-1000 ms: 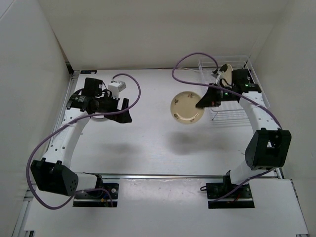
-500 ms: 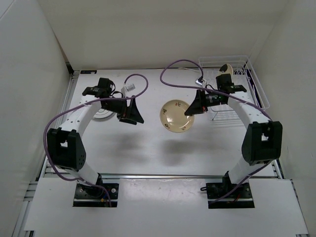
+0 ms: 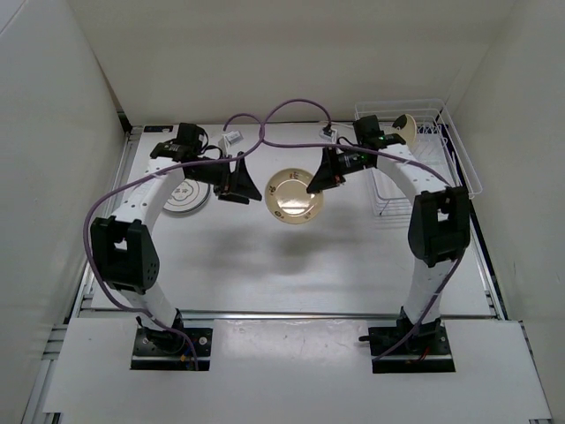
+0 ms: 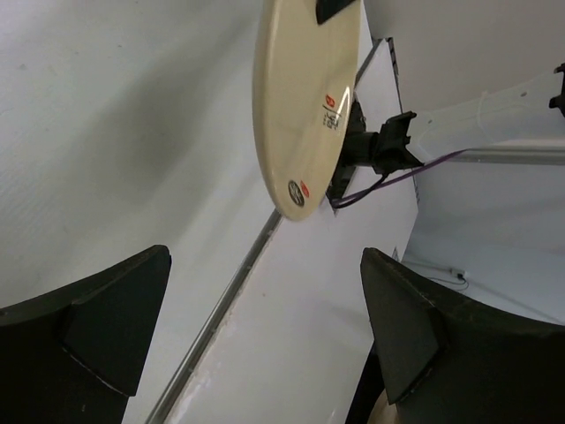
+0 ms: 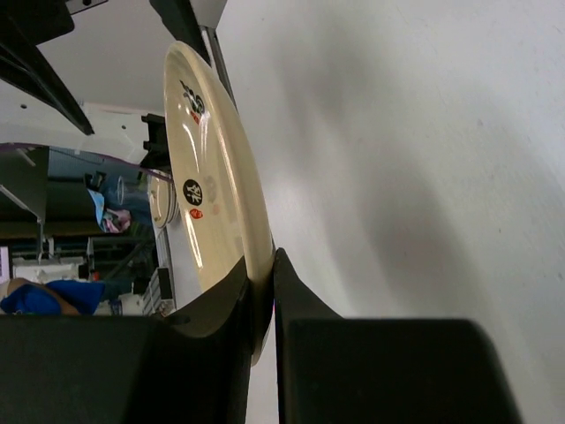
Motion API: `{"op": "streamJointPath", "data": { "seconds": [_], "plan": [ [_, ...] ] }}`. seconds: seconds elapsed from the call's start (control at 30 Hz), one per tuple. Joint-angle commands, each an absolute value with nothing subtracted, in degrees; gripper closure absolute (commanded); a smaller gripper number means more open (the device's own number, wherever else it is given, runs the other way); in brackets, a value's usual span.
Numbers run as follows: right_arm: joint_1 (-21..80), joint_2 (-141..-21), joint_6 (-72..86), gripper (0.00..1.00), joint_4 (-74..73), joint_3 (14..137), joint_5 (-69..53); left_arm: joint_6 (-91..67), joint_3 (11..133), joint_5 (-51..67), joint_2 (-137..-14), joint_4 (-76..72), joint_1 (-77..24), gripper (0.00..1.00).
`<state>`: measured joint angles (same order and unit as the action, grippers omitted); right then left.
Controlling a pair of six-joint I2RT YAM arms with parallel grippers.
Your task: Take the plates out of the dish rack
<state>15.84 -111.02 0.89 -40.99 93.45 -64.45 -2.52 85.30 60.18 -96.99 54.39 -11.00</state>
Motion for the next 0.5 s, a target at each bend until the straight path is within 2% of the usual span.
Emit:
{"op": "streamJointPath", "data": {
  "seconds": [0.0, 0.2, 0.27, 0.33, 0.37, 0.47],
  "plan": [
    [18.4, -112.5, 2.3, 0.99, -39.3, 98.8, -66.8, -3.3, 87.4, 58.6, -98.3, 52.7, -10.9, 0.01],
    [20.2, -115.2, 3.5, 0.99, -38.2, 101.6, -66.8, -3.3, 89.2, 56.9, -100.1, 52.2, -10.9, 0.04],
    [20.7, -115.8, 4.1, 0.99, -37.6, 102.2, -66.8, -3.8, 89.7, 56.9, -100.1, 52.2, -10.9, 0.08],
    [20.7, -116.5, 4.7, 0.99, -37.1, 102.8, -66.8, -3.8, 89.7, 56.9, -100.7, 51.7, -10.9, 0.14],
    [21.3, -116.5, 5.2, 0.99, -37.1, 103.4, -66.8, -3.8, 89.7, 56.9, -101.2, 51.7, -10.9, 0.22],
    [21.3, -117.7, 5.8, 0.99, -36.6, 103.9, -67.3, -3.8, 90.3, 57.5, -101.9, 51.1, -10.9, 0.34]
  ]
}}
